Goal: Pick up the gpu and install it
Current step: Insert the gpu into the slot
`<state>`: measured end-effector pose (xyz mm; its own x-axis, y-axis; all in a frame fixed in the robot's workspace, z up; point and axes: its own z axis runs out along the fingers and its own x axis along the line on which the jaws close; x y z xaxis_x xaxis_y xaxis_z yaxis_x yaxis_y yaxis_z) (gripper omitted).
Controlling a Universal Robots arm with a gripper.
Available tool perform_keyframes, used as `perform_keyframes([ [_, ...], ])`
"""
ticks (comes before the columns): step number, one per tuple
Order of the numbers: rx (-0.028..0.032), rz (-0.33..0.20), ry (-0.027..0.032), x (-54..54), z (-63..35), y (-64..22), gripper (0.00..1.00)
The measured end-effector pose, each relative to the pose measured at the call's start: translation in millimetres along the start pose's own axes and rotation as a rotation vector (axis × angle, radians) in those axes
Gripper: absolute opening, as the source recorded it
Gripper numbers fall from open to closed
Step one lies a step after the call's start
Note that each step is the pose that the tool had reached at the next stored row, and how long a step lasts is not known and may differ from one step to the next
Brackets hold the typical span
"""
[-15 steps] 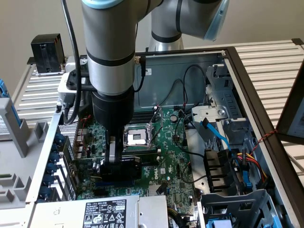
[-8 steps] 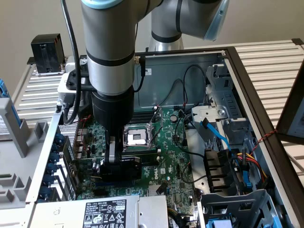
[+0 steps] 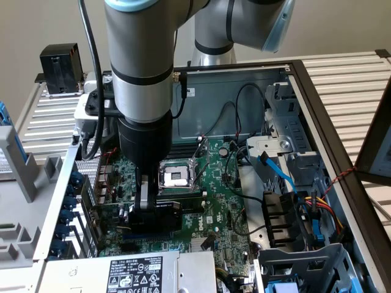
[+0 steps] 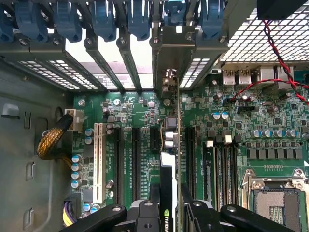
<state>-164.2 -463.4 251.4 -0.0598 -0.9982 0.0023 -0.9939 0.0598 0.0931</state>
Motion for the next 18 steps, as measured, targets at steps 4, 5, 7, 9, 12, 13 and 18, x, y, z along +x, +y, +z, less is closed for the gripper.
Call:
perform_keyframes([
  [4, 0.0, 0.0, 0.0, 0.0, 0.0, 0.0, 0.26],
  [5, 0.0, 0.0, 0.0, 0.0, 0.0, 0.0, 0.26],
  [7, 0.0, 0.0, 0.0, 0.0, 0.0, 0.0, 0.26],
  [9, 0.0, 0.0, 0.0, 0.0, 0.0, 0.0, 0.26],
  [12, 0.0, 0.001, -0.0001, 0.0, 0.0, 0.0, 0.26],
  [13, 0.0001, 0.001, -0.0002, 0.0, 0.0, 0.0, 0.26],
  [18, 0.0, 0.005, -0.0011, 0.0, 0.0, 0.0, 0.26],
])
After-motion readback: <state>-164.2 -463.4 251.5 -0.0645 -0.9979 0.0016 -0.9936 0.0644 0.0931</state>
